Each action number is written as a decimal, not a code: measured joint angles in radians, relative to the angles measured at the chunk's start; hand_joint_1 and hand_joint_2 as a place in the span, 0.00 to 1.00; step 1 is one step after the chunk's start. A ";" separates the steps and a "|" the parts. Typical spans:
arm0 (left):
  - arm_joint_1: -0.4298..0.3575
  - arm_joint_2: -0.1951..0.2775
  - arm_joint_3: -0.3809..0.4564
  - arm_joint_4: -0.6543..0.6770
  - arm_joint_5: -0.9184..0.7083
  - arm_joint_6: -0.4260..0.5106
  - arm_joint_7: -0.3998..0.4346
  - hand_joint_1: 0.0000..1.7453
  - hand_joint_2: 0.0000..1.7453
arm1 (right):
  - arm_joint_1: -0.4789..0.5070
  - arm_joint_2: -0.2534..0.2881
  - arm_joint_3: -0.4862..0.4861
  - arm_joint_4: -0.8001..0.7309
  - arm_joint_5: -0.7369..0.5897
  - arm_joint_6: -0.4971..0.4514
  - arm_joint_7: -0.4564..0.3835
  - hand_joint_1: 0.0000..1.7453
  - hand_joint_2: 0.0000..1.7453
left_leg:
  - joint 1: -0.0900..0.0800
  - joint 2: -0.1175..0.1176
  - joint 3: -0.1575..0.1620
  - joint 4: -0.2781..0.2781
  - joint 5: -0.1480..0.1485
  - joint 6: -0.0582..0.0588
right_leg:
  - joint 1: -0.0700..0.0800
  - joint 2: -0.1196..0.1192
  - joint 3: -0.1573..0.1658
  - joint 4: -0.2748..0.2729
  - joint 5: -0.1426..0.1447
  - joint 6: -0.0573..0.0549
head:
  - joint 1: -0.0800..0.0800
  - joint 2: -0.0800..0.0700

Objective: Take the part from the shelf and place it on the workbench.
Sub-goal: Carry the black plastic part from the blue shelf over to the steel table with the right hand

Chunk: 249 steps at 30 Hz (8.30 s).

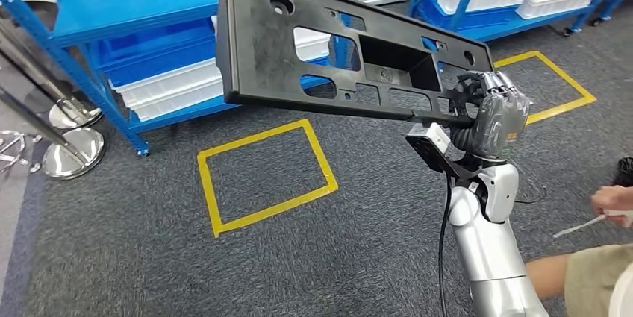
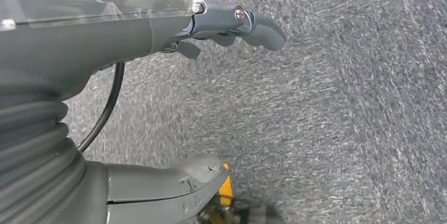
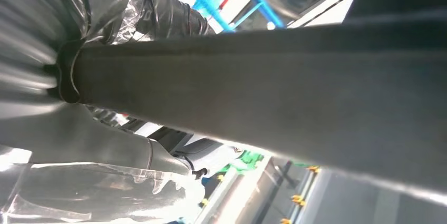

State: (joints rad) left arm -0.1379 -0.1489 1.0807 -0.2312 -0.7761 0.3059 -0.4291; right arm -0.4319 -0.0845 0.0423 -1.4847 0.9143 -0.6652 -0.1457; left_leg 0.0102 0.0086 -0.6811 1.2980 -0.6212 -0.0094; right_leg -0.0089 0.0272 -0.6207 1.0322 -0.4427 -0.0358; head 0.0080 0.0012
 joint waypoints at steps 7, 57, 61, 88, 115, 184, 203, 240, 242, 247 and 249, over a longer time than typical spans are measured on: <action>0.004 0.002 0.000 0.000 0.002 0.000 -0.004 0.00 1.00 | 0.010 -0.024 -0.014 0.000 -0.008 0.000 0.006 1.00 1.00 | 0.002 -0.092 0.122 -0.279 0.139 0.020 | -0.005 0.083 -0.018 0.008 0.011 0.022 | 0.000 0.000; -0.007 0.000 0.001 0.000 0.016 -0.105 -0.063 0.00 1.00 | 0.116 -0.108 -0.145 -0.085 -0.056 0.000 -0.027 1.00 1.00 | -0.008 0.060 0.127 -0.236 0.074 0.010 | -0.001 -0.057 -0.007 0.001 -0.005 0.019 | 0.001 0.000; 0.005 0.000 0.001 0.000 0.017 -0.111 -0.065 0.00 1.00 | 0.122 -0.107 -0.146 -0.092 -0.061 0.000 -0.029 1.00 1.00 | -0.004 -0.001 0.013 -0.003 -0.021 0.004 | -0.002 -0.023 -0.008 0.000 -0.003 0.011 | 0.001 0.000; -0.009 0.000 0.001 0.000 -0.008 -0.111 -0.081 0.00 1.00 | 0.205 -0.105 -0.224 -0.163 -0.069 -0.004 -0.036 1.00 1.00 | -0.009 0.050 0.105 -0.202 0.057 0.016 | 0.008 -0.047 0.005 -0.004 -0.013 0.013 | 0.002 0.000; -0.009 -0.006 -0.001 0.000 -0.018 -0.105 -0.088 0.00 1.00 | 0.288 -0.104 -0.259 -0.221 -0.089 -0.013 -0.046 1.00 1.00 | -0.010 0.095 0.143 -0.291 0.114 0.028 | 0.005 -0.089 0.003 -0.001 -0.016 0.052 | 0.002 0.000; -0.009 -0.007 -0.004 0.000 -0.011 -0.103 -0.090 0.00 1.00 | 0.297 -0.112 -0.284 -0.237 -0.115 -0.011 -0.046 1.00 1.00 | -0.001 0.051 0.130 -0.241 0.074 0.015 | -0.004 -0.047 0.016 -0.023 -0.001 0.036 | 0.004 0.000; -0.001 -0.008 -0.006 0.000 -0.030 -0.105 -0.083 0.00 1.00 | 0.385 -0.101 -0.305 -0.281 -0.149 -0.007 -0.049 1.00 1.00 | 0.007 0.008 0.126 -0.290 0.133 0.067 | -0.008 -0.015 -0.114 0.234 -0.129 0.082 | 0.004 0.000; 0.006 -0.004 -0.011 0.000 -0.032 -0.121 -0.066 0.00 1.00 | 0.343 -0.077 -0.325 -0.250 -0.045 0.008 -0.049 1.00 1.00 | -0.007 -0.053 0.127 -0.277 0.129 0.052 | 0.002 0.032 0.020 -0.018 0.001 0.043 | 0.003 0.000; 0.005 -0.004 -0.011 0.000 -0.031 -0.128 -0.070 0.00 1.00 | 0.334 -0.080 -0.325 -0.235 -0.035 0.008 -0.044 1.00 1.00 | -0.008 -0.053 0.127 -0.277 0.129 0.053 | 0.002 0.031 0.020 -0.018 0.001 0.045 | 0.003 0.000; 0.002 0.000 -0.011 0.000 -0.031 -0.129 -0.071 0.00 1.00 | 0.323 -0.085 -0.325 -0.210 -0.030 0.008 -0.036 1.00 1.00 | -0.007 -0.053 0.127 -0.277 0.129 0.053 | 0.003 0.031 0.019 -0.018 0.000 0.050 | 0.003 0.000; 0.001 0.000 -0.011 0.000 -0.032 -0.131 -0.070 0.00 1.00 | 0.320 -0.086 -0.325 -0.201 -0.028 0.009 -0.034 1.00 1.00 | -0.007 -0.053 0.127 -0.277 0.129 0.053 | 0.003 0.031 0.018 -0.018 0.000 0.050 | 0.003 0.000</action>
State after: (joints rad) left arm -0.1368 -0.1488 1.0693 -0.2308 -0.8084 0.1752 -0.4994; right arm -0.1124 -0.1709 -0.2831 -1.6860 0.8861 -0.6564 -0.1798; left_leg 0.0031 -0.0445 -0.5546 1.0209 -0.4923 0.0432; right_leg -0.0061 0.0584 -0.6028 1.0140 -0.4425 0.0146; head 0.0112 0.0013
